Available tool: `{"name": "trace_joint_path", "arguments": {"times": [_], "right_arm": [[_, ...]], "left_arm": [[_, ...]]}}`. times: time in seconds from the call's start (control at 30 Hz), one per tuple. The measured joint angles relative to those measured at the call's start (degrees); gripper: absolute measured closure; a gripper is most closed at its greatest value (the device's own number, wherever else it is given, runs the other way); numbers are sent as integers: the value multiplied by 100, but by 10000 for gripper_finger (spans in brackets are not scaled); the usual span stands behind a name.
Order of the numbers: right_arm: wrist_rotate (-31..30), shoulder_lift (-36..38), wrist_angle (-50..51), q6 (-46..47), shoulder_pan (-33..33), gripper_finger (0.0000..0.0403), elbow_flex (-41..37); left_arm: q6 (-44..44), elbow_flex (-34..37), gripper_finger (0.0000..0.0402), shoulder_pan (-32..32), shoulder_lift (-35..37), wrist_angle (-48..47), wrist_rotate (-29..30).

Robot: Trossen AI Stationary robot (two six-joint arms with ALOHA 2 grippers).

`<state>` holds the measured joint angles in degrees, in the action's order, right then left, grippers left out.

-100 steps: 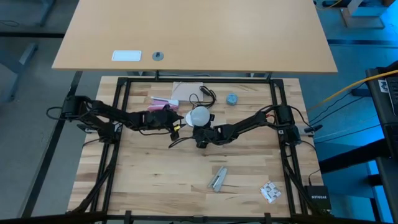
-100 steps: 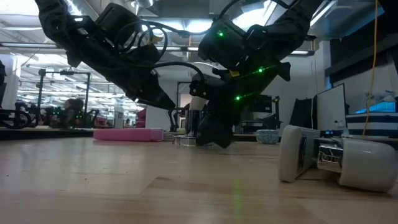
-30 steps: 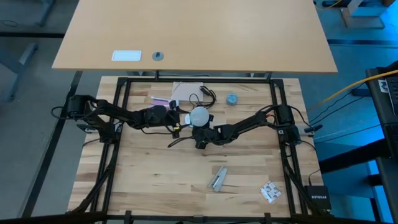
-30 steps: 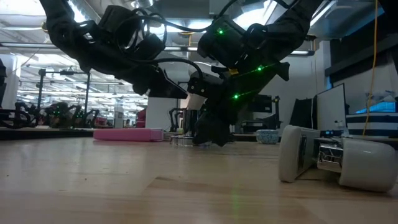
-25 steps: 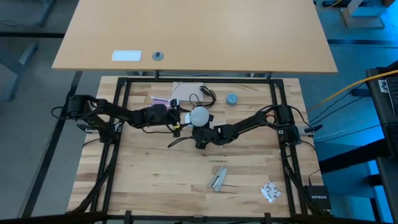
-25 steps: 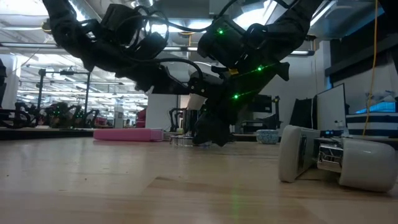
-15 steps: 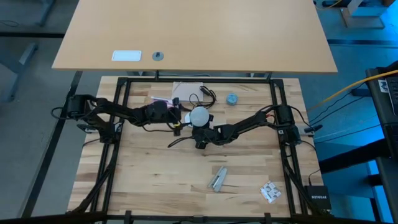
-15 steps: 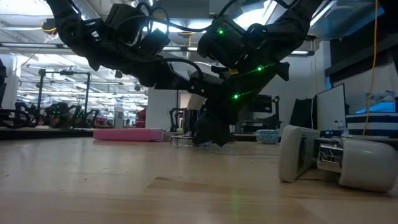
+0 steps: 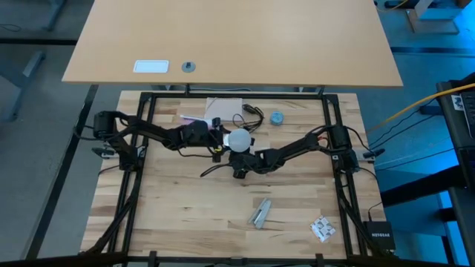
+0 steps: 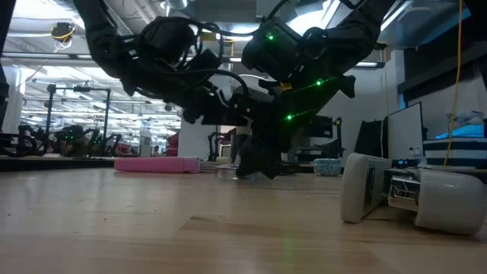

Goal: Screw lightbulb
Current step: Insert light bulb into the lamp

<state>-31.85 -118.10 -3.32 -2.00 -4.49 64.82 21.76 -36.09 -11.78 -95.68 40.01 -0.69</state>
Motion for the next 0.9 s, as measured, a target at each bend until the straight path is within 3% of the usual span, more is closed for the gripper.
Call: {"name": "trace_joint_path", "arguments": {"times": [0.4, 0.77, 0.9], "right_arm": [[19, 0, -6, -2, -2, 265, 0], [34, 0, -4, 2, -2, 265, 0], [40, 2, -2, 7, -2, 265, 0]], "left_arm": [[12, -176, 145, -31, -61, -46, -13], [-208, -176, 253, -36, -59, -13, 26], [-364, -176, 260, -38, -58, -15, 31]]}}
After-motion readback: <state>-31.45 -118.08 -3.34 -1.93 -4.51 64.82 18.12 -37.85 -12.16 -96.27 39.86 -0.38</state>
